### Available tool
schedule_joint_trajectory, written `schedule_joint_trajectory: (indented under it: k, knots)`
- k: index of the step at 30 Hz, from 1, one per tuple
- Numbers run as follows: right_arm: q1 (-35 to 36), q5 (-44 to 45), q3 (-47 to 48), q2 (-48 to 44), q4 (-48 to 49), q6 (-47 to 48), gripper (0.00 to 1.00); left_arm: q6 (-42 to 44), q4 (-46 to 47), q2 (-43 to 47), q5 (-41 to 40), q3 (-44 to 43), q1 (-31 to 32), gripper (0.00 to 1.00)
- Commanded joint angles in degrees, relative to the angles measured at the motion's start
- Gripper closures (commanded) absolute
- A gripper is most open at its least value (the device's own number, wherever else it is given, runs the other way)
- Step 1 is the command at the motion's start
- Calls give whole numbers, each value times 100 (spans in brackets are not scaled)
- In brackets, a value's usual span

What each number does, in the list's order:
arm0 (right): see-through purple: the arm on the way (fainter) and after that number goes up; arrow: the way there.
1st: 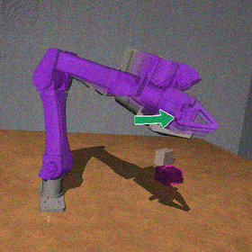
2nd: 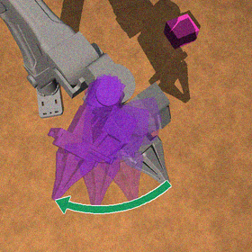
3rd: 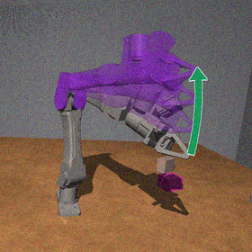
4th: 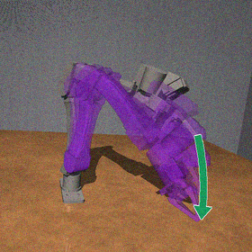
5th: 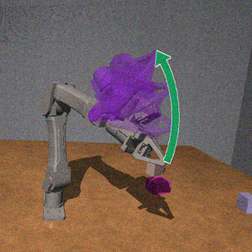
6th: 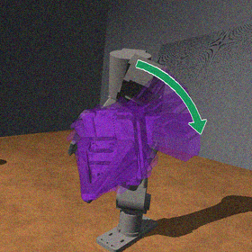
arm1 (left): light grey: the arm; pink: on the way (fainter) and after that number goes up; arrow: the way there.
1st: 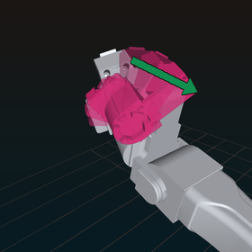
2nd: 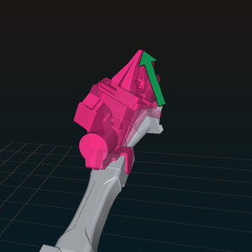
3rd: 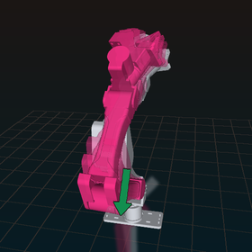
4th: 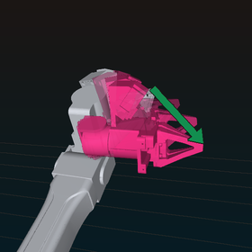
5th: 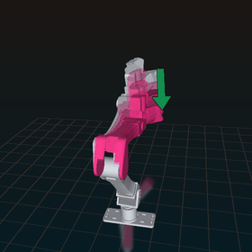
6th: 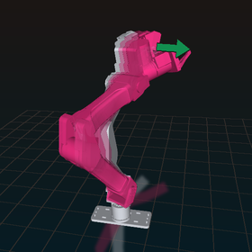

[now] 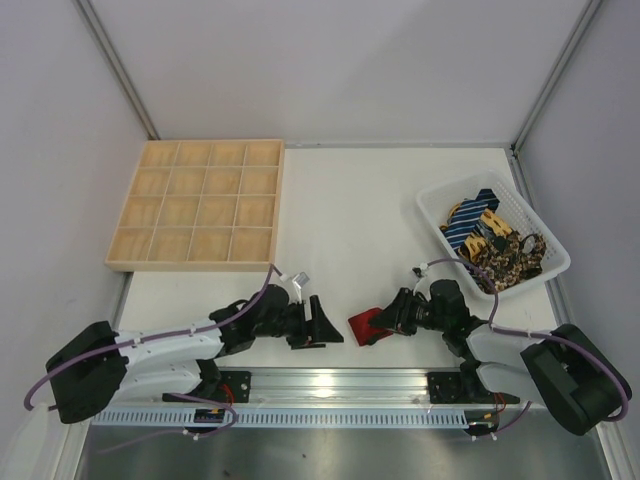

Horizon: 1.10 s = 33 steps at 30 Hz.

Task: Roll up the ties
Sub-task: Roll the tie

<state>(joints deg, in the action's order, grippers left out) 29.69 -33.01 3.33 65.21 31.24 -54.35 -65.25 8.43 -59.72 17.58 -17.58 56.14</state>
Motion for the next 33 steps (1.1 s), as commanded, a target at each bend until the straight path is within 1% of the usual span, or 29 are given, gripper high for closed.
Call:
schedule_joint_trajectory:
  k: [1, 5, 8, 9, 13, 14, 16, 17, 18, 20, 21, 23, 26, 27, 29, 30, 33]
  knots:
    - [-34, 137, -482, -79, 409, 258, 100, -418, 398, -83, -351, -61, 90, 23]
    - [-25, 138, -527, 18, 655, 231, 100, -751, 809, -320, -449, -17, 90, 23]
    - [-34, 146, -500, 150, 558, 240, 100, -840, 1029, -724, -431, -148, 151, 23]
    - [-34, 164, -509, 167, 567, 249, 100, -875, 1108, -995, -388, -175, 169, 23]
    - [-34, 243, -474, 194, 339, 486, 100, -1068, 1696, -1541, -308, -219, 318, 25]
    - [-25, 278, -509, 133, 330, 504, 100, -1068, 1750, -1612, -308, -289, 345, 25]
    - [-34, 331, -535, 45, 321, 600, 100, -972, 1698, -1709, -413, -386, 389, 29]
    - [-34, 357, -544, -95, 286, 670, 100, -902, 1689, -1709, -475, -464, 424, 31]
    - [-34, 453, -553, -175, 164, 784, 100, -753, 1663, -1692, -510, -517, 442, 37]
    - [-25, 567, -509, -368, -100, 952, 100, -595, 1408, -1534, -738, -684, 477, 43]
    - [-25, 655, -492, -560, -266, 1039, 100, -376, 1085, -1446, -861, -755, 503, 47]
    - [-25, 717, -474, -746, -399, 1101, 99, -121, 890, -1279, -1116, -947, 573, 50]
    - [-25, 849, -448, -1010, -707, 1190, 98, 477, 415, -1444, -1161, -1422, 617, 59]
    - [-25, 867, -448, -1028, -725, 1172, 98, 696, 353, -1533, -1152, -1519, 617, 64]
    - [-34, 876, -413, -984, -760, 1146, 98, 786, 501, -1673, -1004, -1660, 617, 66]
    - [-25, 841, -412, -932, -725, 1137, 98, 795, 572, -1857, -968, -1713, 617, 71]
    - [-25, 770, -448, -686, -479, 1049, 99, 821, 774, -2270, -845, -1950, 617, 80]
